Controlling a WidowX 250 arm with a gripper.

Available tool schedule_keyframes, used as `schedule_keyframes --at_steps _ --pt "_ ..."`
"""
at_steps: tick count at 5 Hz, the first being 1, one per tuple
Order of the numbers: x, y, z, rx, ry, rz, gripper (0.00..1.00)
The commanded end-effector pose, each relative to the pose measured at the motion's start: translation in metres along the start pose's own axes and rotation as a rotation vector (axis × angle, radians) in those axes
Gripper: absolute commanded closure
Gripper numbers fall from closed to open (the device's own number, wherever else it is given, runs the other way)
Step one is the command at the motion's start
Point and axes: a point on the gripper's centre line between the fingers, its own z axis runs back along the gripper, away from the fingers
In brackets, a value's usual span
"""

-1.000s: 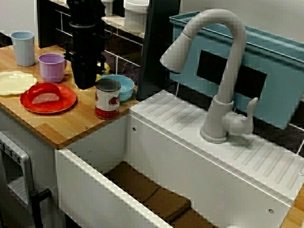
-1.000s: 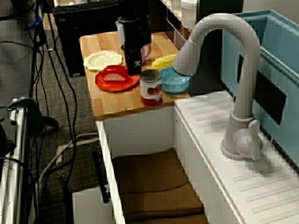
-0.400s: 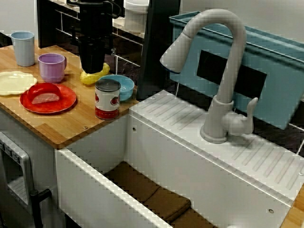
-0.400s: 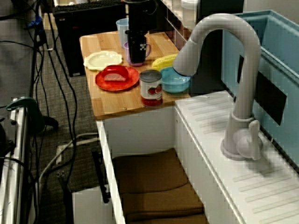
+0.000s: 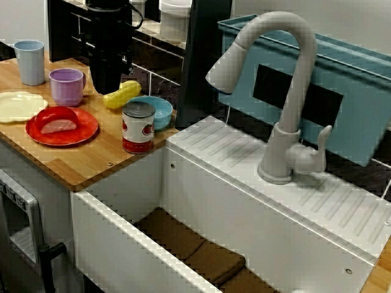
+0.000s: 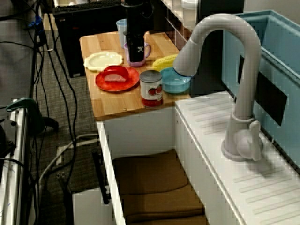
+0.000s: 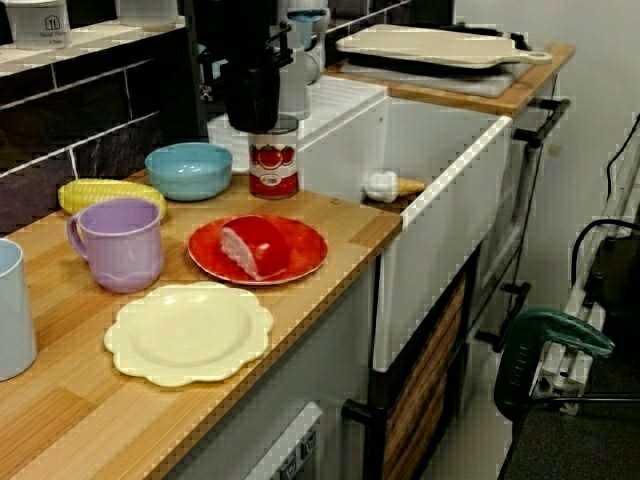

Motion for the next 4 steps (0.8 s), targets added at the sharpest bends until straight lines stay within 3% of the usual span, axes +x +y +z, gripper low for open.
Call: schedule_keyframes --at_steps 1,3,4 --pt "0.027 0.003 0.015 0.116 -0.163 0.004 1.00" --pt "0.042 0.001 0.002 0.159 -0.180 0.020 1.00" --pt "0.044 -0.005 -0.002 0.145 -0.156 0.017 1.00"
